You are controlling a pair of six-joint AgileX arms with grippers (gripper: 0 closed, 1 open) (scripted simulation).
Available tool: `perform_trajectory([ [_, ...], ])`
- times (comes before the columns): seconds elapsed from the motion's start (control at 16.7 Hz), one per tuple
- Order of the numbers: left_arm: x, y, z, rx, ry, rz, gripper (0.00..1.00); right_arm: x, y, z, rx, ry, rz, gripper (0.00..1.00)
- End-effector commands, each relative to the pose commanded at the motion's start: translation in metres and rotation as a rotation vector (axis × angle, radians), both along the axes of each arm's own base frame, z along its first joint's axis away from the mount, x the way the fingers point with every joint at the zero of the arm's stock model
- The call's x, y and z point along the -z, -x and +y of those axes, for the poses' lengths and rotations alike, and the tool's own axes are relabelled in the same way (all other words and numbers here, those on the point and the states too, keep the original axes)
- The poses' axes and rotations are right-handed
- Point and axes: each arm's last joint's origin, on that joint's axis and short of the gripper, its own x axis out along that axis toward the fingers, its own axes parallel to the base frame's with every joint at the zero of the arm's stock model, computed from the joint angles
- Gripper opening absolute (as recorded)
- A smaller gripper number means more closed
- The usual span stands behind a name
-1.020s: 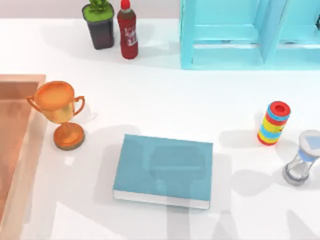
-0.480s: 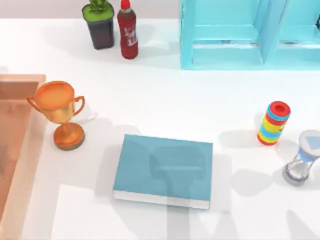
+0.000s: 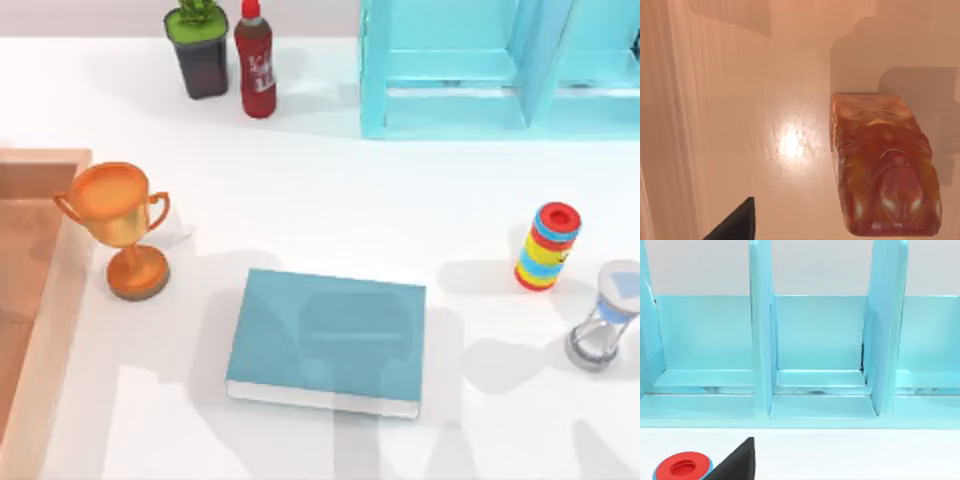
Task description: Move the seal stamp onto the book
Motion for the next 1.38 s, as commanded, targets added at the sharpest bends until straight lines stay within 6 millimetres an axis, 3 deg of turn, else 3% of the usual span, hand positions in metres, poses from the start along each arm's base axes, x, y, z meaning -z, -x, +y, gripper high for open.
perform_trajectory([
  [0.36, 0.063, 0.001, 0.0, 0.0, -0.002, -0.006, 1.0, 0.0, 0.0, 0.0, 0.0, 0.0, 0.0, 1.0],
  [0.66, 0.07, 0.003, 0.0, 0.0, -0.001, -0.002, 1.0, 0.0, 0.0, 0.0, 0.0, 0.0, 0.0, 1.0],
  [1.38, 0.07, 0.003, 0.0, 0.0, -0.001, -0.002, 0.1, 0.0, 0.0, 0.0, 0.0, 0.0, 0.0, 1.0],
])
